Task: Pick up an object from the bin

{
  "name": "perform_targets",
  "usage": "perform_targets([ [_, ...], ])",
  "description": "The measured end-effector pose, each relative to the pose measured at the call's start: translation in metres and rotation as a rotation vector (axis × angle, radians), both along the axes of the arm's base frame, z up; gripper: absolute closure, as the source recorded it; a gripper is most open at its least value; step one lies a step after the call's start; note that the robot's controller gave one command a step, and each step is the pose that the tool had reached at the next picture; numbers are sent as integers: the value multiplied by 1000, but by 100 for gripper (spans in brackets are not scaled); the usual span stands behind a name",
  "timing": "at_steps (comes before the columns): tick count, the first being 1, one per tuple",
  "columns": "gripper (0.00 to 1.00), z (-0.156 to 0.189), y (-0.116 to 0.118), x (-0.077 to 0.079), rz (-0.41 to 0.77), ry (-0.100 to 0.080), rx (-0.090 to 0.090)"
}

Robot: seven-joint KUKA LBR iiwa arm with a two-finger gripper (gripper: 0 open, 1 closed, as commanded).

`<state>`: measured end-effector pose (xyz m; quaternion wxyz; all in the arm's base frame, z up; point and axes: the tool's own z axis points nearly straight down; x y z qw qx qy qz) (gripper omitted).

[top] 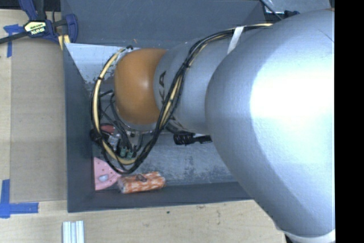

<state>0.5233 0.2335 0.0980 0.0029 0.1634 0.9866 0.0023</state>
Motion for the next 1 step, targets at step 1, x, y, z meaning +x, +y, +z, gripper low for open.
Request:
perform_targets([
  [1, 100, 10, 0, 0, 0, 0, 0],
])
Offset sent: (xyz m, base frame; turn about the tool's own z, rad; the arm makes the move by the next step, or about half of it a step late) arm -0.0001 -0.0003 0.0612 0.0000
